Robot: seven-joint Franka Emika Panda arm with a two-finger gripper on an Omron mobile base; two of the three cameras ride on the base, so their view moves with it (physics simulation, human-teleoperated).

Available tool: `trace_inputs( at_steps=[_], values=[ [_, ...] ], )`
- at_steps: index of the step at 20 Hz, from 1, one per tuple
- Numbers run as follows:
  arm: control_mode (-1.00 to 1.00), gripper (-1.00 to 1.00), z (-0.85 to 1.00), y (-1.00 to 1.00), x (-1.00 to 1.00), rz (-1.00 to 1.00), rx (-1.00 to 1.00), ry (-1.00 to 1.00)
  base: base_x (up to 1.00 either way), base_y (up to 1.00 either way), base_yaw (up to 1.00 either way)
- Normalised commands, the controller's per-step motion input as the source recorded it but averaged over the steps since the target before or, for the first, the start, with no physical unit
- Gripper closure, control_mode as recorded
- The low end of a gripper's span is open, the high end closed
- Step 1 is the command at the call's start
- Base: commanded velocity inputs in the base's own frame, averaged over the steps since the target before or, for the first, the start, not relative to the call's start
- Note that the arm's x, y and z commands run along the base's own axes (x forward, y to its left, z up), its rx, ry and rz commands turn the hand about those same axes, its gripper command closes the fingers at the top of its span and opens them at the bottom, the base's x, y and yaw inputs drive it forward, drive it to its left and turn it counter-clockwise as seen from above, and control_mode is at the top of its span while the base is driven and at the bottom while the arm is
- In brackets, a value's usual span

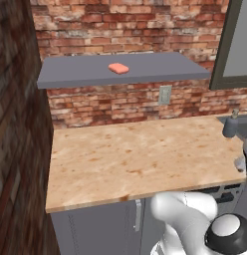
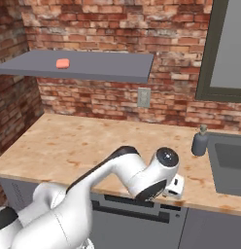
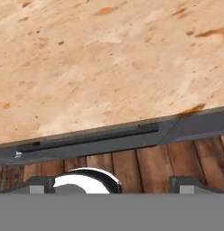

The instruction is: Locate and retrieve the bar soap and soap dispenser from the cabinet. Place them next to the sink.

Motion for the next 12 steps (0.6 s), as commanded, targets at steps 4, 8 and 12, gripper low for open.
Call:
trace_inputs(
  at_steps=[4, 8, 12],
  values=[
    [-1.0, -1.0, 0.29, 0.74, -0.41, -0.12, -0.01, -0.27, 0.0, 0.0, 0.0],
    [-1.0, -1.0, 0.16, 0.81, -0.29, -0.08, -0.1, -0.11, 0.0, 0.0, 0.0],
    [-1.0, -1.0, 0.17, 0.78, -0.27, -0.12, -0.04, -0.08, 0.0, 0.0, 0.0]
  ],
)
